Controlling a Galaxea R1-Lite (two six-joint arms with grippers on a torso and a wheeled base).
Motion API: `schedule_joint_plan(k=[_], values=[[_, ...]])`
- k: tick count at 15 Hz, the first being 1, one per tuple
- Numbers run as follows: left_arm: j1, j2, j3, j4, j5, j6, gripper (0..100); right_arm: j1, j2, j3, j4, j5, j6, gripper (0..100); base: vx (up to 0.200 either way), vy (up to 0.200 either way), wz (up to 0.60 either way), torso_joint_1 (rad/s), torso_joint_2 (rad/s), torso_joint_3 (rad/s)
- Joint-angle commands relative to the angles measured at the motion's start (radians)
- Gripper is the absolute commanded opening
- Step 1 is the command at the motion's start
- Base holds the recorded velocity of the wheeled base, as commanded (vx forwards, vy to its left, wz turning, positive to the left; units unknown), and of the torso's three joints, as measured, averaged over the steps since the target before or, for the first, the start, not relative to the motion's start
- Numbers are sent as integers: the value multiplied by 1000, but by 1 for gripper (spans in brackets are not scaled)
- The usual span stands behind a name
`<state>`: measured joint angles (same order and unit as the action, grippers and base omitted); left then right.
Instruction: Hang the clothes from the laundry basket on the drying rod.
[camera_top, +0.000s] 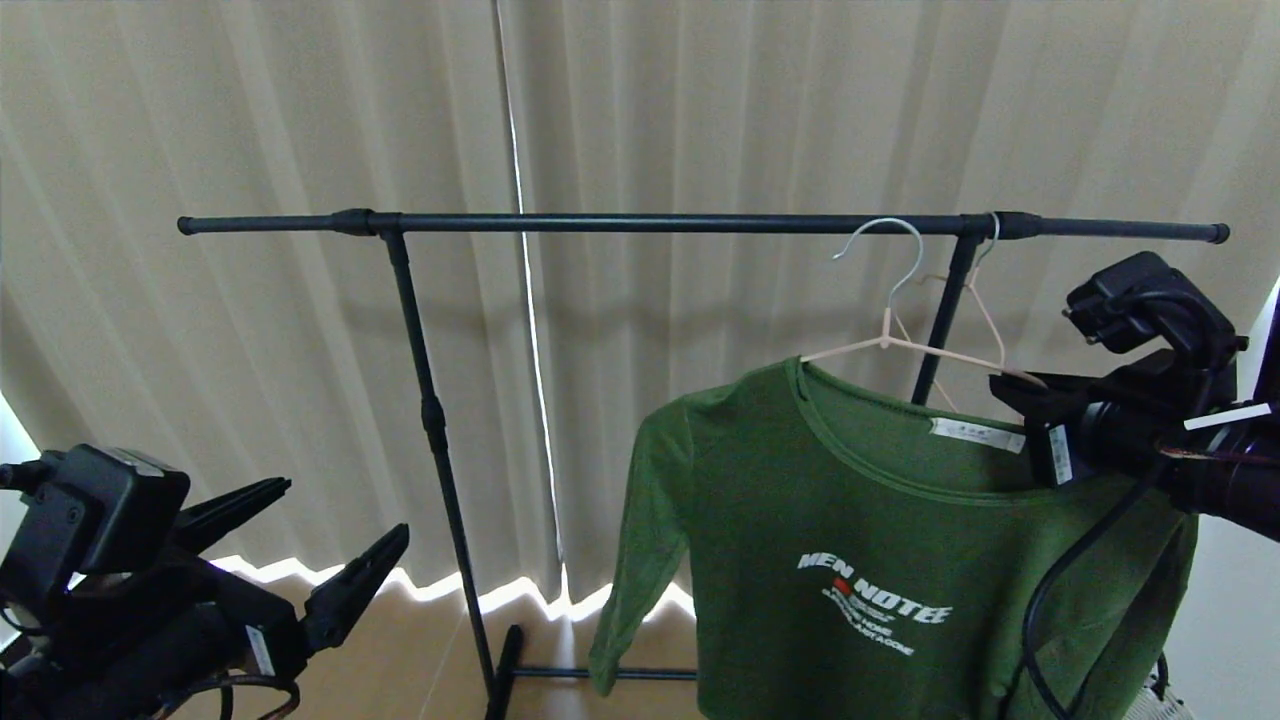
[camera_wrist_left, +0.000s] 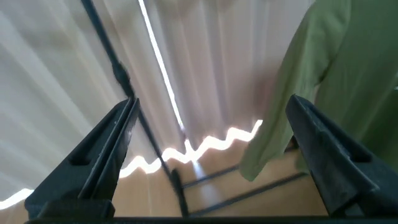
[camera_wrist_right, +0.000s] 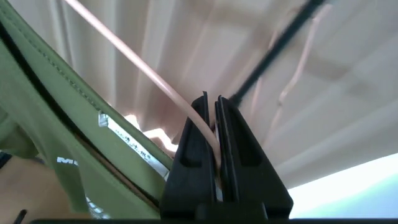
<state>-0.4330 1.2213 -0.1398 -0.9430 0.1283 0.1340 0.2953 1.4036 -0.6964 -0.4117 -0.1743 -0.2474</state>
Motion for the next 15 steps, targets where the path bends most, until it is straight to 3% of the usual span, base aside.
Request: schedule_joint_plan(k=[1,9,11,15], values=[[7,1,-7,1,-6,-1,100,-12,-6,-5,-1,-1,-1,0,0,0,0,0,0,0],[10,-12,19,-65,-24,15,100,-59,31,-32,1,-39,10,0,0,0,0,0,0,0],[8,-14,19,-65,-24,24,100,-39,28,-31,14,-39,54,0,0,0,0,0,0,0],[8,-12,19,-65,-24,24,100,22,32,-60,71,-39,139,0,200,0,0,-6,1,7]])
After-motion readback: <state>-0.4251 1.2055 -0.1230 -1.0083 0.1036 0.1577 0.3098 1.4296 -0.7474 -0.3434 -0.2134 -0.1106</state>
